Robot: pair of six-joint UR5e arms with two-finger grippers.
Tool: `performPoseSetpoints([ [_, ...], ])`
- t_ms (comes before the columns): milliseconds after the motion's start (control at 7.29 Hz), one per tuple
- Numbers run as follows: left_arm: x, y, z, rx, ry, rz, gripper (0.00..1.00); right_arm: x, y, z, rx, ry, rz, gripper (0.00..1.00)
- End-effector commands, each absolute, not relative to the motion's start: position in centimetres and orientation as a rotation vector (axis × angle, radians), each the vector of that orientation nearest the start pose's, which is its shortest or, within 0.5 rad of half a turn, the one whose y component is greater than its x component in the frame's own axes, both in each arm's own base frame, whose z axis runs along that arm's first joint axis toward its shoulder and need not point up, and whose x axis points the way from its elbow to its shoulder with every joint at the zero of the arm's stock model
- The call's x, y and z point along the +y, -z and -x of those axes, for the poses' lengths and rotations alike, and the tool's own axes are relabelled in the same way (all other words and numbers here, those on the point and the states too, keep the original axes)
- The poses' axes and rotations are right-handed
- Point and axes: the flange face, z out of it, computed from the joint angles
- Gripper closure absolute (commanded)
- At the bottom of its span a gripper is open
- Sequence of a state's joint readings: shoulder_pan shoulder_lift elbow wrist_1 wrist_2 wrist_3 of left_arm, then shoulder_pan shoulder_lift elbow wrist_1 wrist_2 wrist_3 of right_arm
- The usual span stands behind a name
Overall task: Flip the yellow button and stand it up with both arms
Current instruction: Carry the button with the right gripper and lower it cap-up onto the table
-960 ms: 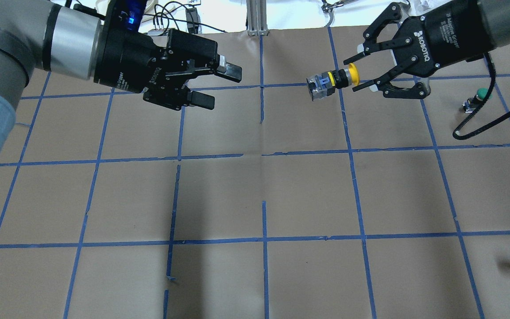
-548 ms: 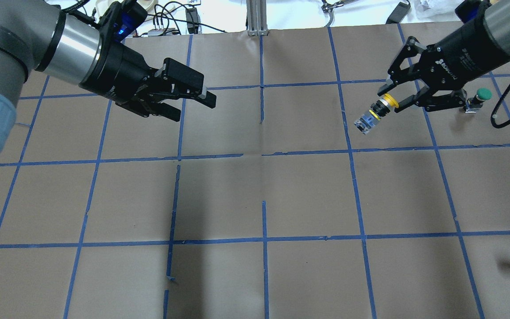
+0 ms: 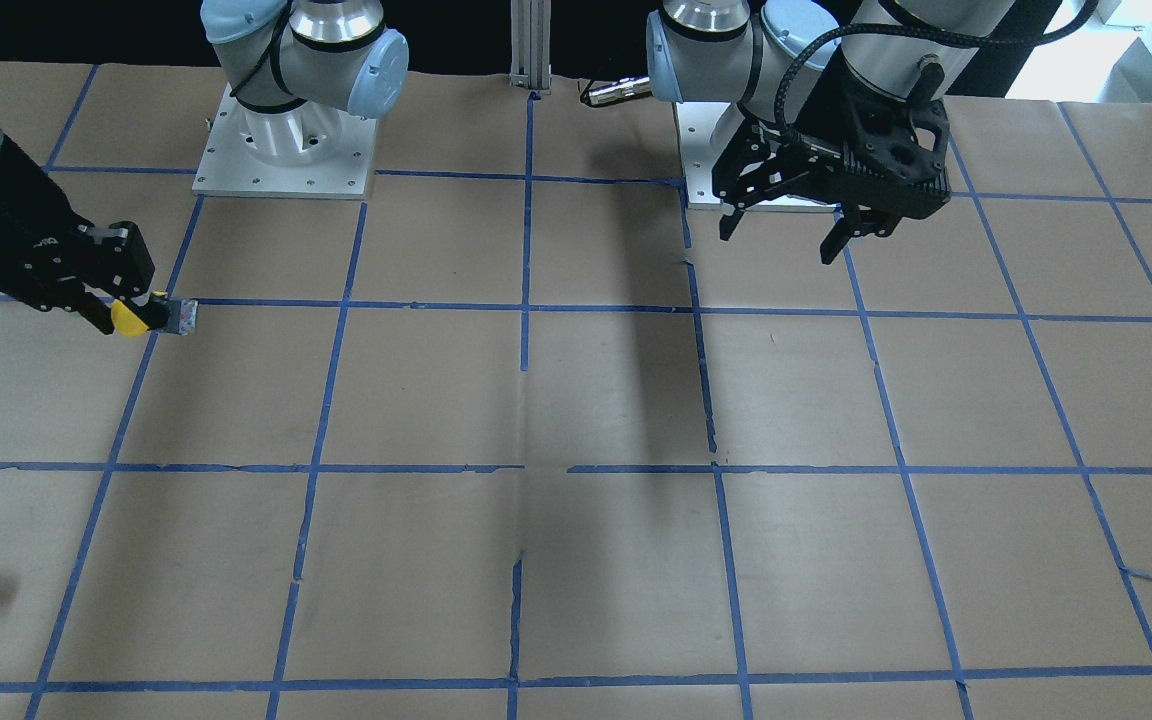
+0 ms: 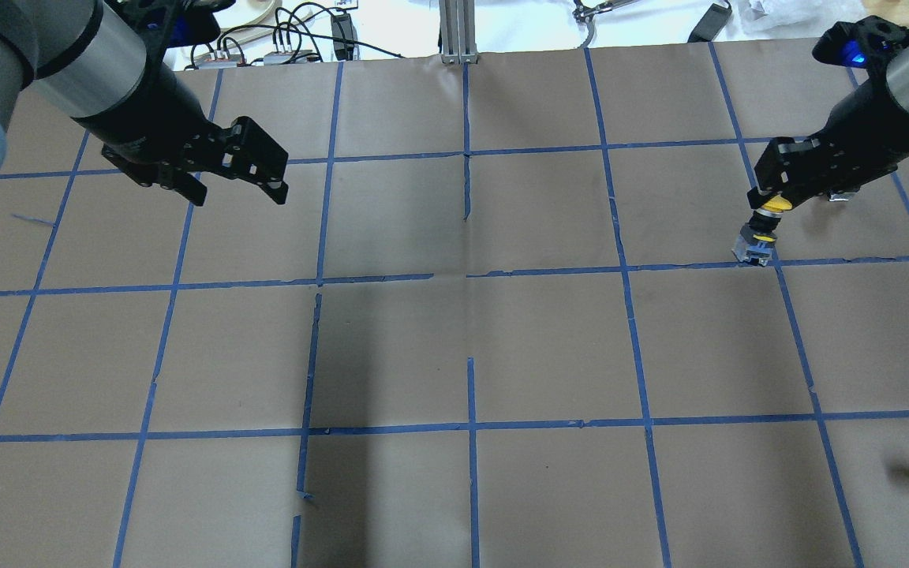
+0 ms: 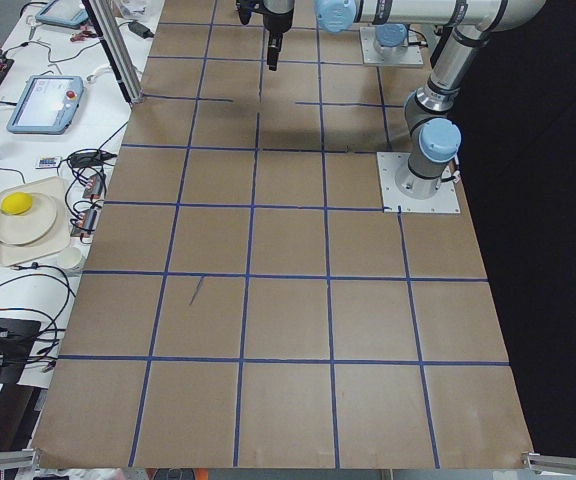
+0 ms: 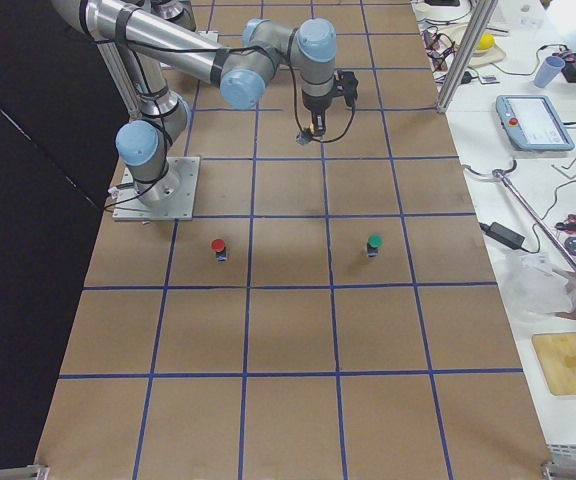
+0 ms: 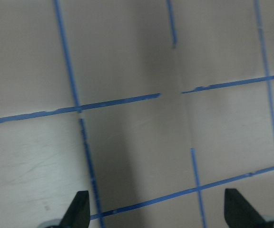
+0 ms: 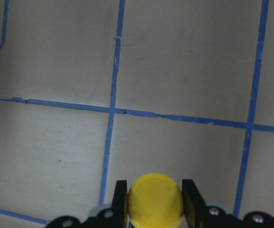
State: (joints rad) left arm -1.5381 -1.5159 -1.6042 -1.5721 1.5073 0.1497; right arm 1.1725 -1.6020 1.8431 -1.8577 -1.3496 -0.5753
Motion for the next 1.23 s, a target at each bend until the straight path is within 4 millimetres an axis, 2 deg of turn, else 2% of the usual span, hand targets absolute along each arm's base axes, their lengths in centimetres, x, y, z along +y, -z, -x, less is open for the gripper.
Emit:
performPoseSetpoints([
  [0, -47.5, -49.4, 11.7, 3.125, -0.016, -0.092, 0.0, -47.7, -35.7, 10.1, 2.933, 0.341, 0.741, 0.78],
  [411, -47.4, -49.5, 12.1, 3.146, 0.003, -0.113, 0.0, -44.9, -32.9, 16.2, 2.784, 0.509, 1.053, 0.78],
  [548, -47.6, -50.2, 12.4, 3.179, 0.035, -0.11, 0.0, -44.0, -32.2, 17.9, 2.713, 0.572, 1.222, 0.78],
  [685, -47.6, -49.9, 13.1, 3.259, 0.033, -0.109, 0.0, -43.6, -31.0, 19.9, 2.664, 0.59, 1.314, 0.78],
  [823, -47.3, -49.5, 13.2, 3.274, 0.019, -0.106, 0.0, -43.7, -29.1, 22.5, 2.588, 0.696, 1.327, 0.78],
  [960, -47.4, -49.6, 13.3, 3.278, 0.03, -0.077, 0.0, -43.7, -27.6, 25.2, 2.564, 0.712, 1.337, 0.78],
  [1097, -47.7, -50.6, 13.0, 3.267, 0.078, -0.097, 0.0, -44.1, -27.4, 26.4, 2.561, 0.713, 1.34, 0.78],
])
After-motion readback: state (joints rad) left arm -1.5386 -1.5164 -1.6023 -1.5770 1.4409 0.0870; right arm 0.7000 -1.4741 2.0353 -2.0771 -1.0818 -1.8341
